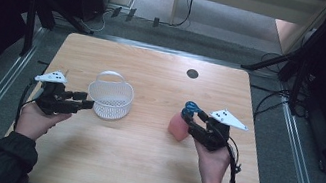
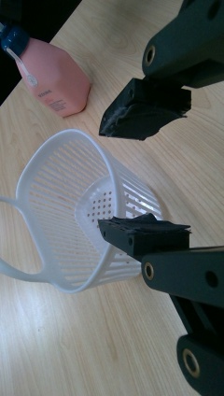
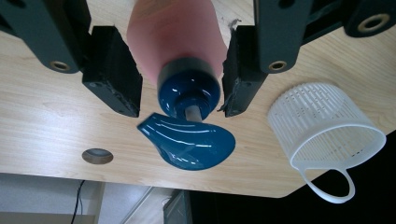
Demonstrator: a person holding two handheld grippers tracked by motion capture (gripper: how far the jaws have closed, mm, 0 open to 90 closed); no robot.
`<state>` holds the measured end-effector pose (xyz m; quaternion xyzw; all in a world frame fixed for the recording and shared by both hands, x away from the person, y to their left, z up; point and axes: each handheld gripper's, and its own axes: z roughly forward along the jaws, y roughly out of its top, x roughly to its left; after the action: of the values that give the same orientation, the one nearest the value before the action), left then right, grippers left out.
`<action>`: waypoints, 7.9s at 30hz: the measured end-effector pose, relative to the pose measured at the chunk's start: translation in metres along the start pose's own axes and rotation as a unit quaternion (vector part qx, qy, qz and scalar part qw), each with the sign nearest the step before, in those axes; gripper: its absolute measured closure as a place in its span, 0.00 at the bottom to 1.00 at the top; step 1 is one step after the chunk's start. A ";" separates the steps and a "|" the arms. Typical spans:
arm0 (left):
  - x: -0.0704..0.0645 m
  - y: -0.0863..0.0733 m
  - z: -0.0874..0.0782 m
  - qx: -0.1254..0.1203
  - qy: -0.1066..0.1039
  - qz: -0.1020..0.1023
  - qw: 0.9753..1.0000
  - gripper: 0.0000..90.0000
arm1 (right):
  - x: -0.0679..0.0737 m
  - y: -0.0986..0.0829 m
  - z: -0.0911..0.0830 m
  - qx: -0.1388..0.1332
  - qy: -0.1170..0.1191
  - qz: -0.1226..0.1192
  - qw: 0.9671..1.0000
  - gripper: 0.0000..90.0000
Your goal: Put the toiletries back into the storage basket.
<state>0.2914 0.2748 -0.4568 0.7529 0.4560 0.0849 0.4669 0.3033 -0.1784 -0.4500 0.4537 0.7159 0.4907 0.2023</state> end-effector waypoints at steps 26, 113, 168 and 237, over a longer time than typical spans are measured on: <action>0.000 -0.010 -0.012 -0.002 0.013 -0.009 1.000 0.54 | 0.006 0.008 0.021 -0.002 -0.011 -0.016 1.000 0.64; 0.005 -0.012 -0.015 -0.005 0.013 -0.019 1.000 0.55 | 0.023 0.032 0.011 -0.010 0.038 -0.054 0.998 0.82; 0.010 -0.016 -0.020 -0.003 0.009 -0.031 0.999 0.54 | 0.073 0.086 0.046 -0.015 0.091 -0.082 0.992 0.82; 0.015 -0.025 -0.032 -0.006 0.007 -0.043 0.999 0.53 | 0.163 0.130 0.119 -0.037 0.172 -0.109 0.978 0.92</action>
<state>0.2669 0.3095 -0.4636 0.7290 0.4908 0.0731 0.4714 0.3668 0.0356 -0.3609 0.2744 0.7664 0.5623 0.1452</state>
